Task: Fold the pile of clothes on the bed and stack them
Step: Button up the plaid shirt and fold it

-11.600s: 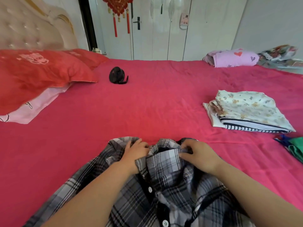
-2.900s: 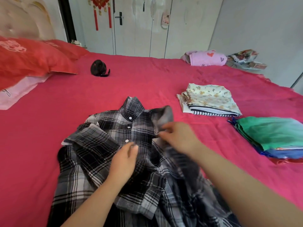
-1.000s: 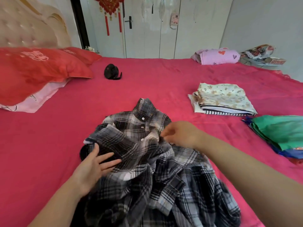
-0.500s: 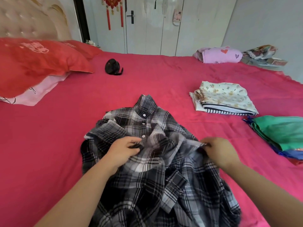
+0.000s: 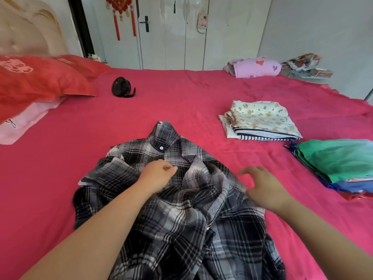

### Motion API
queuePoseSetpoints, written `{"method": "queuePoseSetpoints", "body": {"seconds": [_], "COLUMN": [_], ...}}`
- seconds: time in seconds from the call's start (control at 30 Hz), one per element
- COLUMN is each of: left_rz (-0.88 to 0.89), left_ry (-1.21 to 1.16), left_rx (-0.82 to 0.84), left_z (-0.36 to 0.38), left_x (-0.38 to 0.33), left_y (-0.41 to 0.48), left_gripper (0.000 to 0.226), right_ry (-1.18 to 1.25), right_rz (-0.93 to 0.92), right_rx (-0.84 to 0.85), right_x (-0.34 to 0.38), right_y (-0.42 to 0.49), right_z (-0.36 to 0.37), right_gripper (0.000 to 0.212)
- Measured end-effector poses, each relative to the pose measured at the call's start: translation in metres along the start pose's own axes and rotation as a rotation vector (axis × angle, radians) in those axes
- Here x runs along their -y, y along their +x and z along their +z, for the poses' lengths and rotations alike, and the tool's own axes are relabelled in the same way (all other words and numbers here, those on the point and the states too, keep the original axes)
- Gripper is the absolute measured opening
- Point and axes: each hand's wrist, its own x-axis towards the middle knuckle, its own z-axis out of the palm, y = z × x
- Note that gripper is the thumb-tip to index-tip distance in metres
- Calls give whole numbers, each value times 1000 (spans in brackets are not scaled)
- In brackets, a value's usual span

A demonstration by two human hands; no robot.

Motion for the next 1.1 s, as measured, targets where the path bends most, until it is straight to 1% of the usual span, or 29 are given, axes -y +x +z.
{"method": "queuePoseSetpoints", "body": {"seconds": [0.03, 0.1, 0.17, 0.23, 0.3, 0.37, 0.4, 0.43, 0.47, 0.5, 0.53, 0.57, 0.6, 0.63, 0.7, 0.77, 0.83, 0.87, 0.93, 1.0, 1.1], "left_rz": [13, 2, -44, -120, -192, -251, -266, -284, -303, -306, -286, -242, -183, -136, -51, 0, 19, 24, -20, -62, -18], "left_ry": [34, 45, -36, -91, -139, -203, -215, -214, -217, -242, -284, -321, -356, -417, -583, -701, -737, -722, -704, -586, -354], "left_rx": [22, 75, 129, 157, 168, 163, 156, 133, 99, 73, 49, 26, -2, -34, -75, -92, -43, 7, 110, 174, 251], "left_z": [2, 8, 17, 25, 34, 41, 44, 47, 49, 50, 51, 51, 49, 47, 45, 45, 50, 55, 66, 78, 87], "left_x": [-4, -13, -22, -31, -37, -42, -43, -45, -49, -54, -60, -67, -76, -85, -104, -122, -133, -135, -135, -129, -117], "left_y": [9, 24, 38, 51, 64, 77, 84, 91, 99, 108, 117, 127, 135, 142, 159, 174, 187, 191, 191, 184, 179], "left_gripper": [25, 33, 49, 58, 57, 49, 45, 47, 51, 50, 44, 32, 14, 7, 20, 44, 61, 65, 65, 70, 89], "right_ry": [12, -13, -60, -66, -36, -8, 6, 23, 41, 58, 68, 80, 93, 104, 122, 201, 299, 337, 416, 558, 867], "right_rz": [-36, -60, -50, -65, -116, -175, -191, -193, -170, -129, -84, -51, -25, 4, 71, 145, 204, 229, 282, 324, 393], "right_rx": [-15, 25, 108, 150, 168, 179, 159, 109, 47, -17, -72, -119, -166, -222, -358, -476, -518, -499, -401, -353, -351], "right_x": [3, 5, 3, -4, -9, -12, -13, -15, -16, -18, -20, -23, -26, -28, -33, -39, -48, -52, -61, -68, -74], "right_y": [0, 1, 0, 1, 1, 6, 9, 14, 18, 23, 28, 33, 38, 41, 45, 50, 55, 58, 61, 63, 65], "right_z": [2, 8, 14, 20, 24, 29, 32, 34, 34, 34, 33, 32, 31, 29, 23, 19, 19, 21, 26, 26, 21], "right_gripper": [48, 39, 46, 61, 73, 76, 72, 65, 55, 48, 44, 43, 43, 43, 46, 50, 53, 57, 64, 56, 39]}}
